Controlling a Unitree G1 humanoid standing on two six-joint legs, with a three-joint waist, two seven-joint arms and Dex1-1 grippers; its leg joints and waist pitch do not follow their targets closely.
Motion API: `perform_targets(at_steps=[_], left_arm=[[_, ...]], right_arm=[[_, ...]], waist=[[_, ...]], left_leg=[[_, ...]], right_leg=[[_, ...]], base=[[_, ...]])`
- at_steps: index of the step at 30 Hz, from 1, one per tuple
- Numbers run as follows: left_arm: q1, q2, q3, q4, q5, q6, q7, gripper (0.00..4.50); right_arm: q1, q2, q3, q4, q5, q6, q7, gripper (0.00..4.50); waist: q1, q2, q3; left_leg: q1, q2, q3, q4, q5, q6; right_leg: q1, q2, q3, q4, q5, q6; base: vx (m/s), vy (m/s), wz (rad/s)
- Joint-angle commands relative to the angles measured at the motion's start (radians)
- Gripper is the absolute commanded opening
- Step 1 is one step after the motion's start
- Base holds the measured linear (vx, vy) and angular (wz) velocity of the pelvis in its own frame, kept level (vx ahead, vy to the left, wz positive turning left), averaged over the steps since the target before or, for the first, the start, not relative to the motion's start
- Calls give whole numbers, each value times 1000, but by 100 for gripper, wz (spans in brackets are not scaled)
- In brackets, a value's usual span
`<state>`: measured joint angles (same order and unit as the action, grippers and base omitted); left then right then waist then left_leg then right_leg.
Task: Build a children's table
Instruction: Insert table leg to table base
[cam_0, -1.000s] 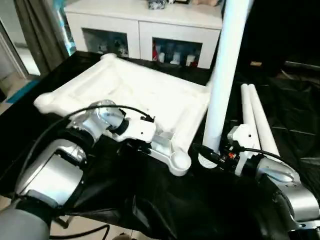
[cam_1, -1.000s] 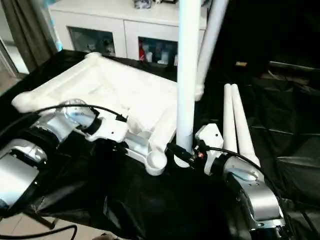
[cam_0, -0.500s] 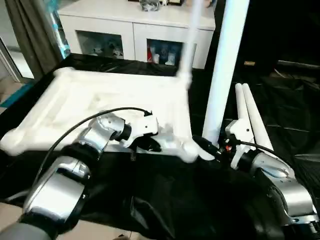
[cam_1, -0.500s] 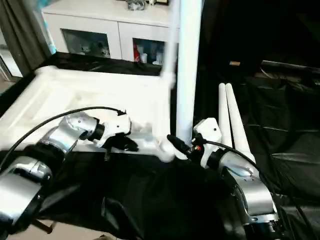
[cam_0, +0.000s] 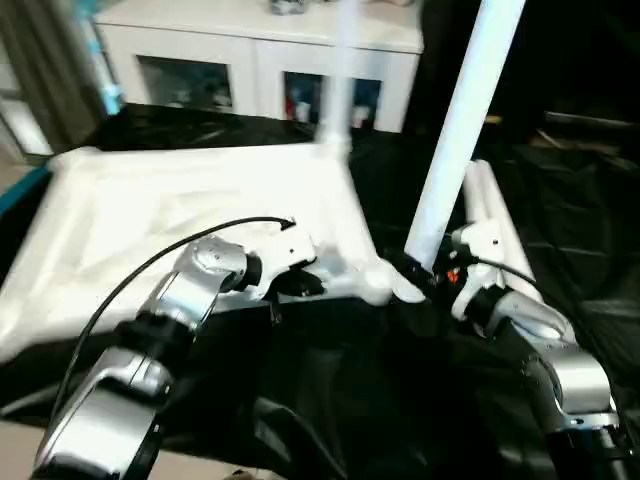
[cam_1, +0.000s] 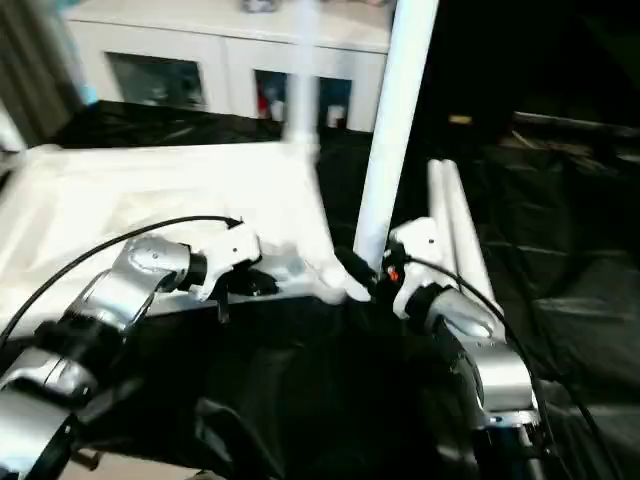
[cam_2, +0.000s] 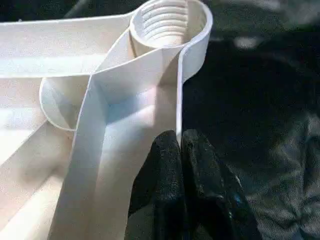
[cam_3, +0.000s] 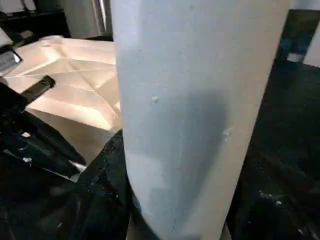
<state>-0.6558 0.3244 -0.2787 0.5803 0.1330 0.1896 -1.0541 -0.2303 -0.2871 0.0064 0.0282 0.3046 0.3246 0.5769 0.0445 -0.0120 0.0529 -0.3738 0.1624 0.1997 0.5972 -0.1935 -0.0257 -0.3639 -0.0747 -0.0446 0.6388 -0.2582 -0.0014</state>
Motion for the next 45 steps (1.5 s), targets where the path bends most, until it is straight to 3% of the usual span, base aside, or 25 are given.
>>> perform_targets(at_steps=[1, 3, 6, 7, 9, 11, 12, 14, 15, 22, 26, 31, 41, 42, 45], left_arm=[[45, 10, 5, -6, 8, 43, 37, 1], [72, 16, 8, -59, -13, 12, 26, 1], [98, 25, 11, -112, -45, -8, -9, 1], [102, 27, 13, -123, -57, 0, -26, 29], [117, 45, -1, -167, -78, 32, -93, 47], [117, 51, -3, -168, -65, 27, -76, 64], [110, 47, 5, -155, -62, 9, -57, 66], [103, 43, 14, -144, -67, -12, -41, 72], [99, 40, 19, -143, -76, -13, -39, 102], [68, 34, 11, -149, -99, 4, -74, 120], [53, 22, -1, -130, -101, 8, -80, 120], [24, 6, -16, -61, -84, 3, -58, 120], [-28, -18, -31, 32, -59, -28, -22, 120], [-28, -16, -28, 30, -66, -27, -27, 120], [-22, -8, -25, 30, -71, -31, -39, 86]], right_arm=[[-20, 3, -11, 10, 4, 12, -1, 194], [-28, 6, -10, 14, 2, 14, 1, 194], [-34, 8, -8, 15, 2, 17, -1, 194], [-35, 7, -7, 15, 3, 18, -2, 194], [-37, 3, -4, 14, 5, 19, -1, 194], [-38, 0, -2, 14, 5, 18, 3, 194], [-41, -3, 0, 14, 5, 18, 8, 194], [-48, -7, 1, 20, 5, 17, 16, 194], [-53, -9, 0, 23, 5, 16, 20, 194], [-74, -23, -17, 46, 10, 9, 36, 194], [-75, -32, -22, 57, 10, 6, 46, 194], [-84, -36, -19, 62, 11, 7, 59, 194], [-99, -35, -12, 69, 12, 2, 66, 194], [-99, -35, -12, 68, 13, 2, 67, 194], [-100, -33, -11, 70, 12, 0, 69, 194]], waist=[[7, -16, -56], [6, -15, -57], [6, -15, -66], [4, -16, -66], [8, -17, -68], [10, -14, -68], [12, -8, -67], [14, -8, -65], [17, -2, -64], [24, -5, -62], [25, -4, -65], [25, -7, -69], [30, -8, -71], [31, -2, -71], [33, -4, -72]], left_leg=[[9, 77, -38, -71, -98, 66], [7, 77, -38, -69, -81, 81], [5, 74, -36, -59, -4, 117], [3, 73, -35, -58, 13, 128], [1, 71, -34, -54, 44, 149], [4, 73, -32, -52, 51, 158], [5, 74, -32, -52, 43, 157], [7, 76, -32, -53, 15, 144], [6, 76, -33, -54, -3, 131], [9, 76, -33, -59, -59, 79], [7, 74, -33, -56, -39, 82], [5, 71, -34, -50, -6, 107], [7, 73, -34, -48, -6, 114], [7, 74, -34, -47, -7, 113], [7, 74, -34, -48, -8, 111]], right_leg=[[31, -90, 51, -80, -4, -250], [32, -90, 50, -78, 31, -258], [32, -84, 49, -59, 172, -274], [32, -81, 48, -57, 202, -276], [32, -82, 47, -51, 255, -282], [28, -81, 46, -49, 272, -287], [27, -81, 46, -49, 261, -288], [26, -81, 46, -53, 228, -286], [27, -83, 47, -54, 206, -287], [28, -85, 49, -59, 142, -286], [30, -84, 48, -56, 173, -285], [33, -83, 47, -50, 230, -286], [33, -86, 46, -49, 228, -297], [32, -85, 46, -50, 234, -298], [33, -85, 45, -48, 239, -300]], base=[[0, 0, 0], [0, 0, 0], [0, 0, 0], [0, 0, 0], [0, 0, 0], [0, 0, 0], [0, 0, 0], [0, 0, 0], [0, 0, 0], [0, 0, 0], [0, 0, 0], [0, 0, 0], [0, 0, 0], [0, 0, 0], [0, 0, 0]])
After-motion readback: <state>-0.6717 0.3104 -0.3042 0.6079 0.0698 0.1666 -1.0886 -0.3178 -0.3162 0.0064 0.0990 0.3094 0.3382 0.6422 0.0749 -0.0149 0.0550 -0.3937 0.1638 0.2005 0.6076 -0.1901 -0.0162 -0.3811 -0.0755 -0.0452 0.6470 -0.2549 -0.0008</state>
